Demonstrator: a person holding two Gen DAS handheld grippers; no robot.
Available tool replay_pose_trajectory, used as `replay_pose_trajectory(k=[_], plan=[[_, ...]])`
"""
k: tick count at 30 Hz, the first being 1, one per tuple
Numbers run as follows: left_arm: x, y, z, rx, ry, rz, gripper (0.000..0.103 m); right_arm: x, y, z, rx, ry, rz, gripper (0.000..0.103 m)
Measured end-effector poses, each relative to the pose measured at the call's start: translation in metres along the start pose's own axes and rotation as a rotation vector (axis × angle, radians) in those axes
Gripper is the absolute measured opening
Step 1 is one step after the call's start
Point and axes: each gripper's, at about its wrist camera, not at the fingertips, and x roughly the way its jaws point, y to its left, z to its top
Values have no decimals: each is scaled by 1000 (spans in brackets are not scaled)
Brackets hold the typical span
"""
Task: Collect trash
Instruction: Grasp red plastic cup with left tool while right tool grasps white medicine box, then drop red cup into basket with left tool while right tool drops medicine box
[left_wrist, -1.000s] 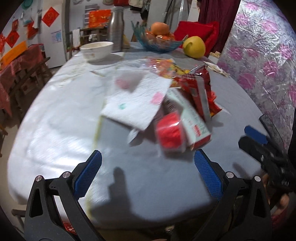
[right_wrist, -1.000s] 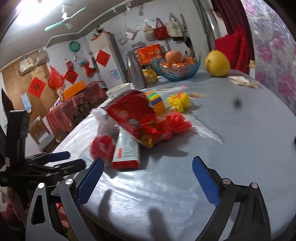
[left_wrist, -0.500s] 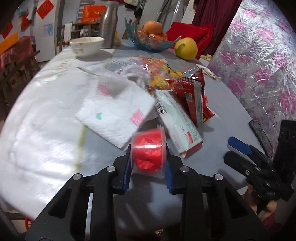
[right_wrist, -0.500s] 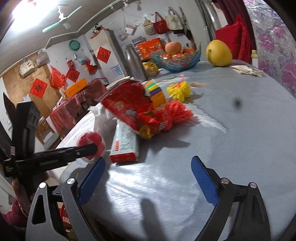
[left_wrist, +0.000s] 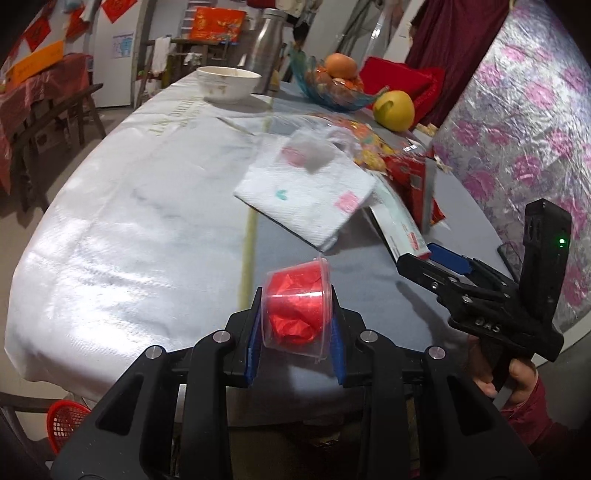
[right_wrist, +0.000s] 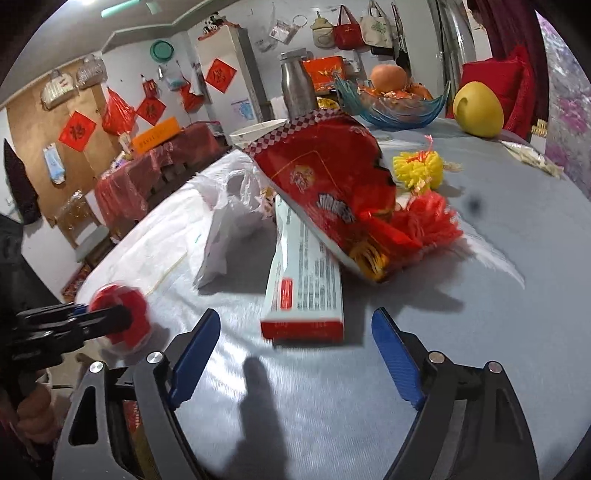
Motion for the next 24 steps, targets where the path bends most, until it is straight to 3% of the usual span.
replay_pose_trajectory(k=[3,6,15,24], plan=[[0,4,3,-10,-10,7,31,7,4,6,-1,3,-15,80],[2,5,4,-11,-13,13,32,9,6,8,-17,3,-43,43],[-21,19,9,-52,-55,39,31,-33,17,8,-14,-64,203,43],[-58,40,5,-83,-97,95,31,-56,24,12,-13,-101,266,43]])
